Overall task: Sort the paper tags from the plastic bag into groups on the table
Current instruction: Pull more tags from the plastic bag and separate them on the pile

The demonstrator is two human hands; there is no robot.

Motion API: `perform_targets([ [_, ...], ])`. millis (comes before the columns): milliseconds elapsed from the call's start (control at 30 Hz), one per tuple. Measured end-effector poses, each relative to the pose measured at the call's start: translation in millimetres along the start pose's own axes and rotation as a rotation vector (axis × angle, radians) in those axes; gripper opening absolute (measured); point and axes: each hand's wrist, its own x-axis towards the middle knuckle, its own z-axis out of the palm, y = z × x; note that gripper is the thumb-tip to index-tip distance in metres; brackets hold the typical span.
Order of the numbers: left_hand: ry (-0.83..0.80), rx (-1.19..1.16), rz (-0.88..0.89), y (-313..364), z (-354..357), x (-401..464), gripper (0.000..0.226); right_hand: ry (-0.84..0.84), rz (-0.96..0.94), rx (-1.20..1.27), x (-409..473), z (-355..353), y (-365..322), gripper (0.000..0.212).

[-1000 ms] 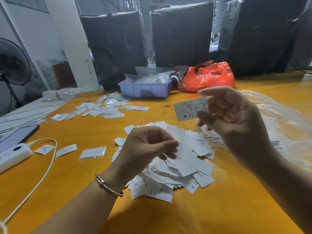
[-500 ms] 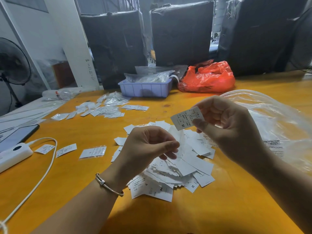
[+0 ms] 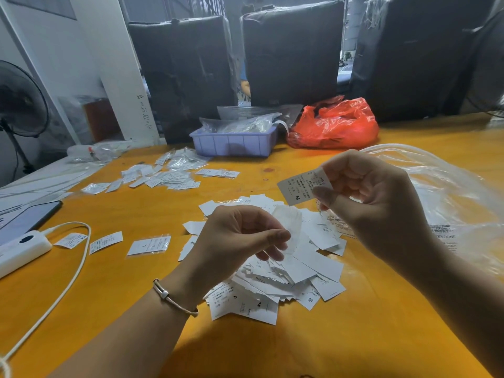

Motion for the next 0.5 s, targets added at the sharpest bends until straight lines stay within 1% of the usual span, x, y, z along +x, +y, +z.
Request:
perform_targets([
  [167, 0.007, 0.002, 0.001, 0.3, -0.1, 0.1, 0.014, -0.025, 0.002, 0.021, 0.7, -1.6, 0.3, 0.017],
  [367, 0.029, -0.012, 0.0, 0.1, -0.4, 0.1, 0.015, -0.078, 0.024, 0.028, 0.9, -1.5, -0.6, 0.022],
  [500, 0.03, 0.009, 0.006, -0.2, -0.9, -0.2, 0.015, -0.106, 0.063, 0.125, 1.8, -2.5, -1.5, 0.022],
])
